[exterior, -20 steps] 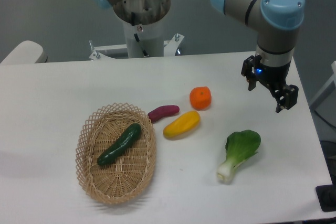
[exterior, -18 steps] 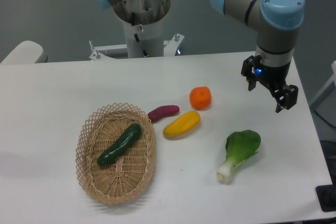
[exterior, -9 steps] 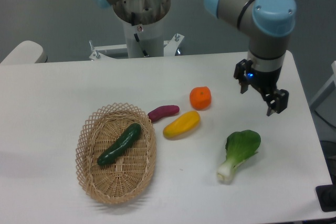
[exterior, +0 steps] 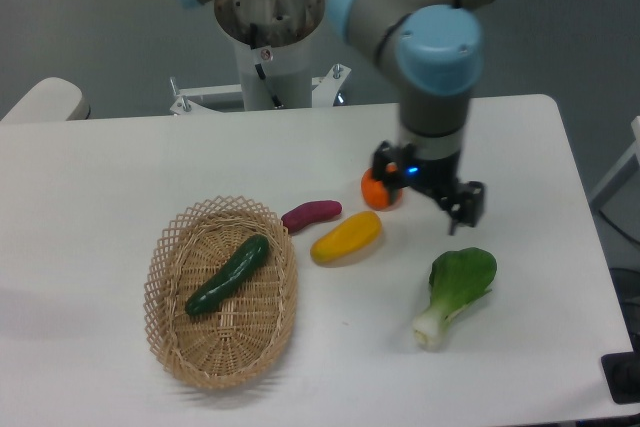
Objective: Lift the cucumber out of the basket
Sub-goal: 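Move the open gripper over the wicker basket toward the green cucumber, then lower the gripper onto the green cucumber and close on it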
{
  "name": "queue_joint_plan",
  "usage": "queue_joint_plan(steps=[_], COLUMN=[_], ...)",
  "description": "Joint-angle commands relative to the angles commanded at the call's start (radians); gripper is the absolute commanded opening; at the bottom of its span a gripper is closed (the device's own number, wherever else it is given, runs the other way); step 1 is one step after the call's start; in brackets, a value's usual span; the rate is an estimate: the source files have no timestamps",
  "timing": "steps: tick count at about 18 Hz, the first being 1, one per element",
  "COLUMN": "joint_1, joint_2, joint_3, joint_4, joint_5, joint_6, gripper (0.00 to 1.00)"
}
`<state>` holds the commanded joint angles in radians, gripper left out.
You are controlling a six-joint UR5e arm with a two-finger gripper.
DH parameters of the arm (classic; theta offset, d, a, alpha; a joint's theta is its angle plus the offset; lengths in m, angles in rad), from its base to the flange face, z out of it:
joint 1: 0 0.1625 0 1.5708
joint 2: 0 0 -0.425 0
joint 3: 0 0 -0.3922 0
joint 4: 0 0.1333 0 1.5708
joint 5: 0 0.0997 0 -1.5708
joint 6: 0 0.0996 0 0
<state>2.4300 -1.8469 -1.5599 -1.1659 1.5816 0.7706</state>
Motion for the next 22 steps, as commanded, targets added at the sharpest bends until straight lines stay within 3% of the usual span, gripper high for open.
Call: queue_joint_plan(steps=[4,7,11,13,20,22], joint_1=[-0.097,-0.141,-0.195,-0.223,-0.272,-0.279], joint_2=[-0.012,-0.015,-0.040,-0.075,-0.144,-0.162], joint_3=[-0.037,-0.069,-0.133,-0.141,-0.152,-0.154], joint_4=[0.006,0.020,0.119,0.156,0.164,0.201], joint_5=[-0.009,-0.008,-0.008,-0.006,-0.006,-0.005], joint_6=[-0.120,-0.122,-0.113,-0.111,-0.109,-0.106], gripper=[1.00,1.00,1.00,1.00,1.00,1.00])
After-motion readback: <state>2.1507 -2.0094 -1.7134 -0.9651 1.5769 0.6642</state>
